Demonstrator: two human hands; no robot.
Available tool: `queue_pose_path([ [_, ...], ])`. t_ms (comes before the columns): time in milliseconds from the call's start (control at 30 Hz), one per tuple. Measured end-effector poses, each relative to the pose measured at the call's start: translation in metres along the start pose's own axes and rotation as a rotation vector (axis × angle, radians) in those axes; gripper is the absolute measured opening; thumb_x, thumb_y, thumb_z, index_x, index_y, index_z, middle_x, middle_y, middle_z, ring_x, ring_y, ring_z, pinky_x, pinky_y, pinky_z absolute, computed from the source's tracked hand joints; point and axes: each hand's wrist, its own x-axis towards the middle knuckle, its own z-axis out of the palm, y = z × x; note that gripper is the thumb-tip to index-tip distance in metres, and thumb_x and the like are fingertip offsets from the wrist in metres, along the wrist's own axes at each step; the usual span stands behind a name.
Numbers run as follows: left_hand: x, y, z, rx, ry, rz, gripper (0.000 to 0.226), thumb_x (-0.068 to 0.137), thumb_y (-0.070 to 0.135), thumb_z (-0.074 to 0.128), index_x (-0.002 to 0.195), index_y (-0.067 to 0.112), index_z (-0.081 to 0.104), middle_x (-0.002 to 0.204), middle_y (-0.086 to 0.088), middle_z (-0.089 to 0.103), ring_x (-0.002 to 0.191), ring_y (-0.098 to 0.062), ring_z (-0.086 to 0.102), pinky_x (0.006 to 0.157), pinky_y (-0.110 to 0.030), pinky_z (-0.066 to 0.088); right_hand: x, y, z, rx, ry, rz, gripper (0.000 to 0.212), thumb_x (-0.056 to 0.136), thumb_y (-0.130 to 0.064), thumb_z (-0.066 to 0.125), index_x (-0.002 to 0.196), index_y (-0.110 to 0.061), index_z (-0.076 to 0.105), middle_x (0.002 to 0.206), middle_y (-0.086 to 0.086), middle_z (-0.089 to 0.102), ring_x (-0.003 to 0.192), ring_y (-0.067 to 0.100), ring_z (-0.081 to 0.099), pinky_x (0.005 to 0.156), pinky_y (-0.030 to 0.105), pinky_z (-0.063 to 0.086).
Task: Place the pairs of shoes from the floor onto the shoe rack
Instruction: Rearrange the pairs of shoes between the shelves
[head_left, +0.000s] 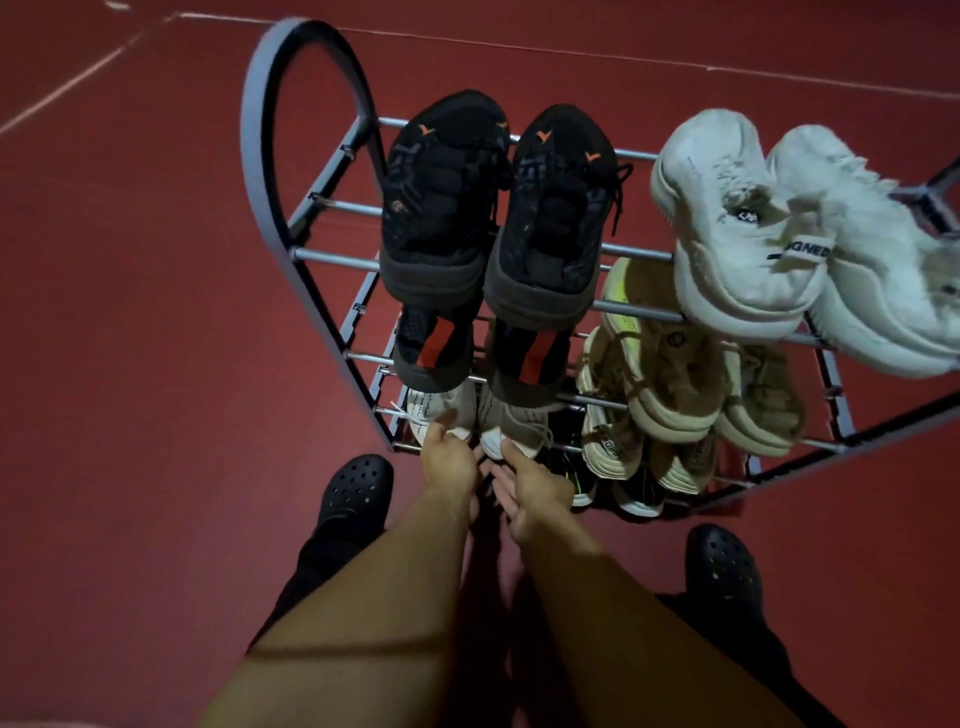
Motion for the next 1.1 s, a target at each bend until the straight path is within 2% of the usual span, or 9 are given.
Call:
queue_pose_path([
  [133,-0.012,0.002,-0.018,-0.017,-0.06,-0.018,0.035,0.098,0.025,0.049,0.132,0.017,0.057,0.104,-0.006,0.076,0.085,-0.02,0.075,0.069,-0.035,0.06,-0.017,-0.014,-0.002,-0.017,-0.159,0.196,0.013,0.089,-0.009,0.071,0.097,-0.001,0.063,0.116,0.018,0.062,0.084,0.018,0.065,0.088,0.031,0.055],
  [233,-0.035,-0.006,-0.023,0.021,-0.012,0.038,0.046,0.085,0.024,0.078,0.125,0.024,0.054,0.086,-0.006,0.076,0.073,-0.019,0.072,0.059,-0.029,0.056,-0.031,-0.006,-0.008,-0.041,-0.252,0.236,0.024,0.091,-0.011,0.069,0.114,-0.003,0.066,0.106,0.011,0.068,0.089,0.016,0.067,0.071,0.027,0.061],
  [367,-0.054,0.0,-0.033,0.053,0.028,0.085,0.063,0.072,0.015,0.088,0.125,0.018,0.053,0.091,-0.013,0.076,0.085,-0.023,0.074,0.076,-0.034,0.06,-0.05,0.013,-0.019,-0.173,-0.372,0.253,0.031,0.087,-0.019,0.074,0.117,-0.012,0.069,0.115,0.004,0.072,0.108,0.014,0.066,0.096,0.03,0.051],
  [467,-0.053,0.015,-0.05,0.222,0.014,0.107,0.057,0.072,0.007,0.087,0.12,0.018,0.058,0.092,-0.013,0.073,0.083,-0.023,0.072,0.069,-0.031,0.059,-0.07,0.014,-0.025,-0.257,-0.441,0.24,0.034,0.082,-0.026,0.078,0.112,-0.014,0.071,0.114,0.005,0.071,0.104,0.015,0.067,0.089,0.03,0.053],
  [533,-0.053,0.023,-0.064,0.331,0.018,0.119,0.061,0.064,0.012,0.091,0.118,0.017,0.064,0.098,-0.015,0.074,0.091,-0.028,0.073,0.083,-0.04,0.061,-0.079,0.012,-0.03,-0.431,-0.465,0.209,0.041,0.08,-0.038,0.08,0.113,-0.016,0.071,0.113,0.006,0.072,0.104,0.018,0.069,0.09,0.032,0.055],
  [700,-0.065,0.049,-0.097,0.459,-0.057,0.124,0.062,0.055,0.003,0.093,0.111,0.014,0.071,0.095,-0.013,0.077,0.087,-0.029,0.076,0.085,-0.042,0.061,-0.097,-0.001,-0.045,-1.037,-0.475,-0.101,0.051,0.072,-0.062,0.077,0.094,-0.016,0.076,0.082,-0.005,0.074,0.074,0.01,0.066,0.068,0.023,0.049],
  [833,-0.086,0.069,-0.117,0.53,-0.17,0.103,0.051,0.069,-0.015,0.08,0.116,0.0,0.067,0.089,-0.009,0.074,0.063,-0.012,0.074,0.056,-0.019,0.057,-0.094,-0.02,-0.064,-1.216,-0.375,-0.441,0.05,0.071,-0.059,0.08,0.052,-0.017,0.06,0.053,-0.008,0.058,0.051,0.008,0.053,0.056,0.024,0.041],
  [967,-0.088,0.083,-0.141,0.694,-0.267,0.138,0.039,0.073,-0.003,0.083,0.108,0.01,0.072,0.088,0.003,0.073,0.062,0.007,0.069,0.059,-0.003,0.049,-0.081,-0.031,-0.076,-1.08,-0.329,-0.635,0.043,0.068,-0.052,0.085,0.095,-0.024,0.067,0.093,-0.007,0.068,0.088,0.011,0.069,0.085,0.03,0.055],
  [1100,-0.08,0.081,-0.161,0.803,-0.35,0.111,0.046,0.066,0.004,0.089,0.11,0.014,0.076,0.099,0.001,0.079,0.1,-0.018,0.073,0.09,-0.021,0.055,-0.076,-0.035,-0.085,-1.514,-0.291,-0.894,0.062,0.069,-0.052,0.082,0.123,-0.036,0.057,0.13,-0.01,0.045,0.121,0.009,0.046,0.102,0.032,0.045],
])
